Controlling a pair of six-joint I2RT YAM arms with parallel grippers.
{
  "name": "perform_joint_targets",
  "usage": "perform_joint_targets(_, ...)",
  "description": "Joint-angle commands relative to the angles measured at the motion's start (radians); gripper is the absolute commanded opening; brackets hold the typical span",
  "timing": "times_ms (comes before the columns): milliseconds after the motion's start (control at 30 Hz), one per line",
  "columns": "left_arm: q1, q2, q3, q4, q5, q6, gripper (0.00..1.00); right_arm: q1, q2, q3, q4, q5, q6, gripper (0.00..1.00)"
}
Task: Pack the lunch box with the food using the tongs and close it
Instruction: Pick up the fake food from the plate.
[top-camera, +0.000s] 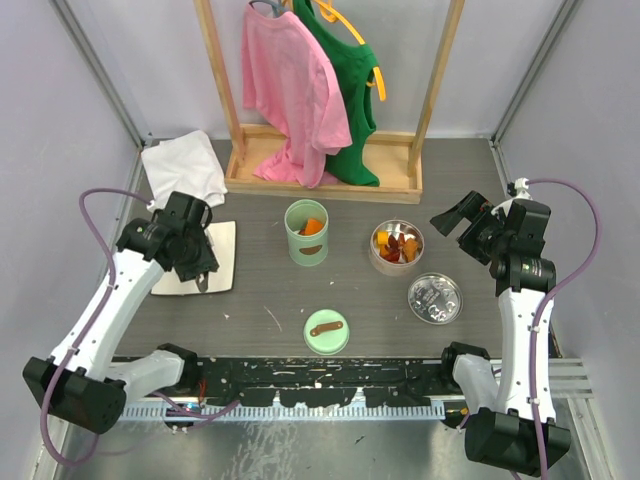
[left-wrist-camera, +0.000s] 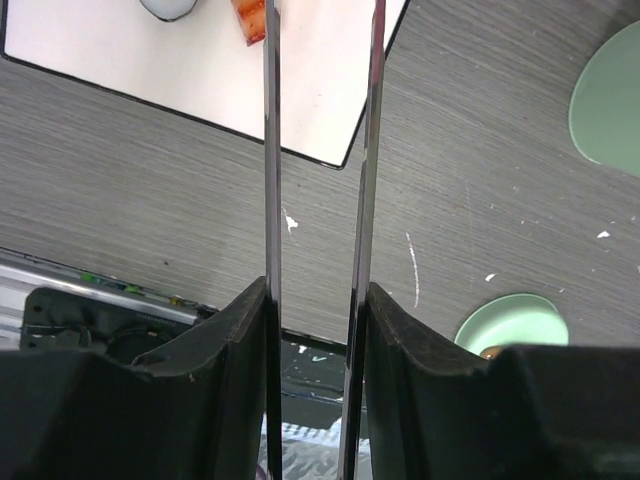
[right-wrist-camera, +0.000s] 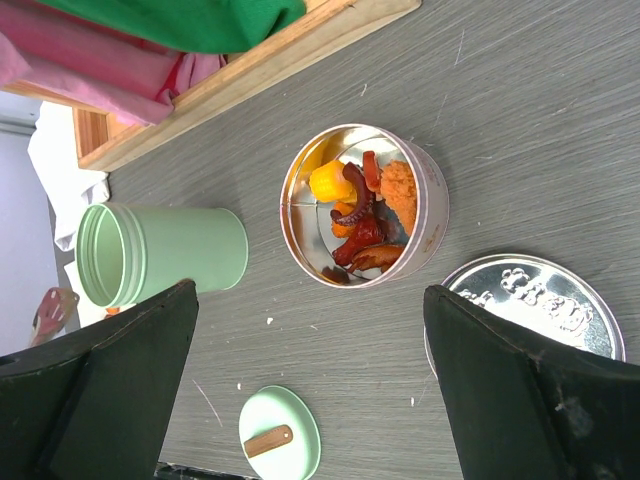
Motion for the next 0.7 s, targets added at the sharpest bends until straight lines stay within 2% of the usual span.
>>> perform_joint_targets(0,0.049,0.028,0.009,0.006,0.067,0.107,0.39,-0.003,-0.012,0.004,0.049,-0.008,0.004,1.00)
perform_joint_targets(200,0.080,0.088,0.007,-0.025,0.056,0.144,0.39,-0.002,-0.012,0.004,0.048,-0.003,0.001,1.00)
perform_joint_targets(667,0.125,0.147,-0.031,0.063,0.086,0.194,0.42,-0.003,-0.009,0.001,0.049,0.002,-0.003,1.00)
